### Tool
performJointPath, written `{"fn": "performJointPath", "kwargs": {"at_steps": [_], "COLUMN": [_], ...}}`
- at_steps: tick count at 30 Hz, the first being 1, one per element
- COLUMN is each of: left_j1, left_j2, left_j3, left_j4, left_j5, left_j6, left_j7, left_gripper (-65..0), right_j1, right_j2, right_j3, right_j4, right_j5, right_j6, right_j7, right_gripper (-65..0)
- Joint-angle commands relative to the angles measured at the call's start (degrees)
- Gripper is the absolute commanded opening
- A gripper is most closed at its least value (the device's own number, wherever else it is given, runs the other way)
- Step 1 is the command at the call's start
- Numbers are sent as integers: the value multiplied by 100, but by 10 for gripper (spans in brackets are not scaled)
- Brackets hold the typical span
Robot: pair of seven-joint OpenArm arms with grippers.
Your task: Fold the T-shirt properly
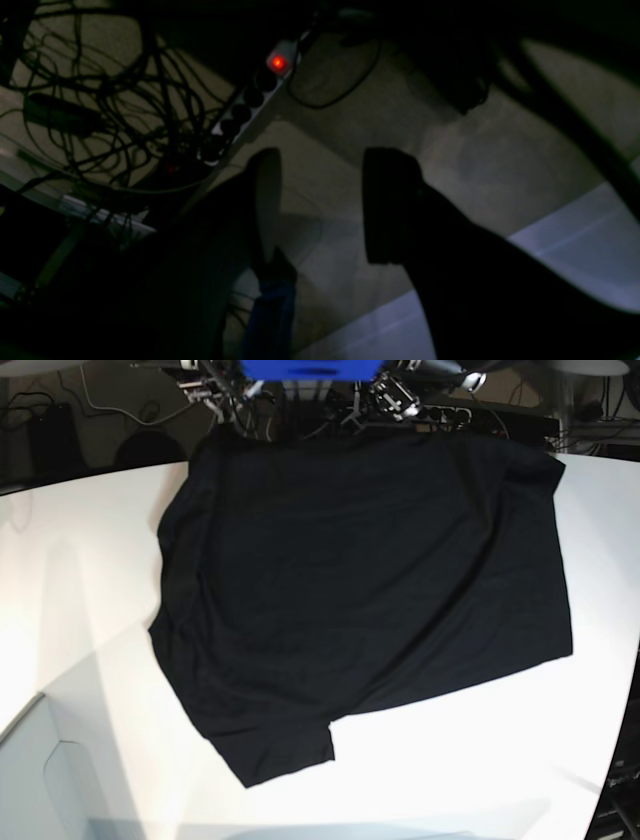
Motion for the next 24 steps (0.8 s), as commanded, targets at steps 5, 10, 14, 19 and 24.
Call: {"fn": "performJointPath", "kwargs": {"at_steps": [5, 10, 14, 19, 24], "left_j1": [49, 58, 58, 49, 58], "left_j2": [-66, -66, -66, -58, -66], "left_j3": [5, 5, 5, 5, 5], "left_j4": [1, -8, -8, 1, 1], "left_j5": [8, 8, 8, 8, 8], "left_j6": [-1, -1, -1, -1, -1], "left_j7": [-38, -30, -30, -38, -38], "left_gripper": [-390, -390, -390, -390, -390], "right_j1": [65, 144, 152, 258, 258], "right_j2": [-10, -19, -81, -98, -98], "right_j3": [3, 3, 12, 12, 12], "right_j4": [10, -7, 10, -16, 10], "right_j5": [-3, 5, 5, 5, 5], "right_j6": [48, 48, 48, 48, 48], "right_j7": [-3, -3, -3, -3, -3], "right_gripper": [-347, -347, -347, -347, -347]}}
